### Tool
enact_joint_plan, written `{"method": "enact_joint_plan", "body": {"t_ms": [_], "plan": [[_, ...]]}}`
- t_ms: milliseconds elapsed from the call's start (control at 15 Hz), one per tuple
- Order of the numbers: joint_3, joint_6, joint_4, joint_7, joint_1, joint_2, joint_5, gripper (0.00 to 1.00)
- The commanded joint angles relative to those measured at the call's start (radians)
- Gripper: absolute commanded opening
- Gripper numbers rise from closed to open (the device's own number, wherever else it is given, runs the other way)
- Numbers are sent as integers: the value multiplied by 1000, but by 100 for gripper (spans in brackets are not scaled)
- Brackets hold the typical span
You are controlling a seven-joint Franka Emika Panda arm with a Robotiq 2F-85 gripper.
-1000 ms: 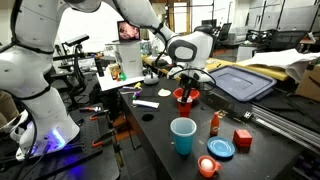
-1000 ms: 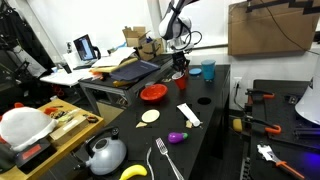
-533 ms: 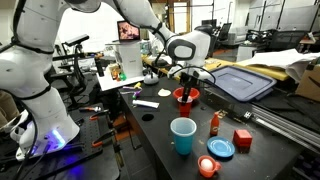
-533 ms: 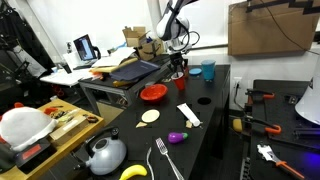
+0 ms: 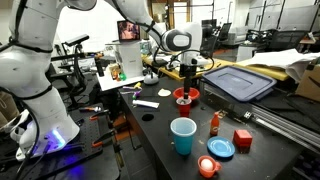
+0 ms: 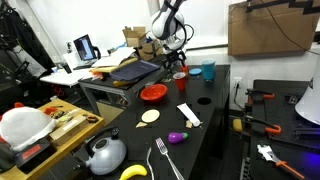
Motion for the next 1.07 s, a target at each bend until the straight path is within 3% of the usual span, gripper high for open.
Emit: {"method": "enact_joint_plan", "body": {"t_ms": [0, 533, 1000], "plan": [[-14, 0, -50, 53, 54, -74, -84, 100], [139, 68, -59, -201, 29, -122, 30, 100], [242, 32, -75, -507, 27, -107, 70, 100]]}}
